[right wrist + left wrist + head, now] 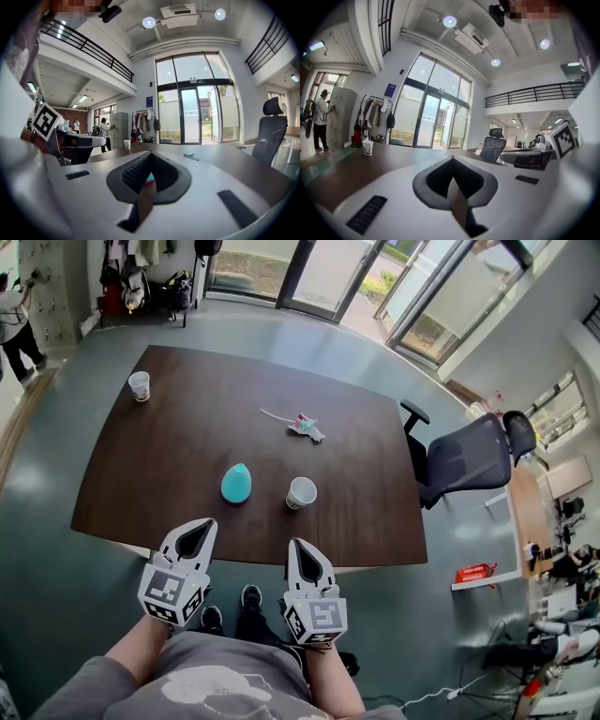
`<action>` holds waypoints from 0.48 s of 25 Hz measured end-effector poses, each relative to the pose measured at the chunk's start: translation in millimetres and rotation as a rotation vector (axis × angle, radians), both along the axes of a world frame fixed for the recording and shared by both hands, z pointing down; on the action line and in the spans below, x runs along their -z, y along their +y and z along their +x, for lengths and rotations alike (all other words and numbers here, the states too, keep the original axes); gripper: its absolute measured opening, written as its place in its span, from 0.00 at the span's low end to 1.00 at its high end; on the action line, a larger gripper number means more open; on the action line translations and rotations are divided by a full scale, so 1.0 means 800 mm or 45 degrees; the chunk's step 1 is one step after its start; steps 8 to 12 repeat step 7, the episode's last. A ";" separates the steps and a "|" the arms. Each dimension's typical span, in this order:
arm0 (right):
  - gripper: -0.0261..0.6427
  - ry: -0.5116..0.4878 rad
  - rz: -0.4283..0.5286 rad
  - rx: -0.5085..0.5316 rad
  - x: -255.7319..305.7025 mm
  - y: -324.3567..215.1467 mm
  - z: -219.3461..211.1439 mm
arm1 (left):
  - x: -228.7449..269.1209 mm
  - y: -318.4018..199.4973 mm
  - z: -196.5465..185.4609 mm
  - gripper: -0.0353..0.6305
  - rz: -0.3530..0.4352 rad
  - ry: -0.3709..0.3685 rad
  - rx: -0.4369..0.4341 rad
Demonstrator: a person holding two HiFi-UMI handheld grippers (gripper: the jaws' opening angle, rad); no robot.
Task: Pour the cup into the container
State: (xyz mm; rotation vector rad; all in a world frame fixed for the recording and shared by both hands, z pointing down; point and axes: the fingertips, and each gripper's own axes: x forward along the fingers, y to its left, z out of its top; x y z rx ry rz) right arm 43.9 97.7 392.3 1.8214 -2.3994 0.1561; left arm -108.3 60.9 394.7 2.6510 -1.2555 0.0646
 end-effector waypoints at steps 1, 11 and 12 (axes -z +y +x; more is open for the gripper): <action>0.02 -0.006 -0.002 -0.007 -0.001 0.000 -0.001 | 0.000 0.000 -0.002 0.06 0.000 0.003 -0.003; 0.02 -0.023 -0.003 -0.035 0.000 0.003 -0.007 | 0.004 0.005 -0.014 0.06 -0.010 0.034 -0.014; 0.02 -0.023 -0.003 -0.035 0.000 0.003 -0.007 | 0.004 0.005 -0.014 0.06 -0.010 0.034 -0.014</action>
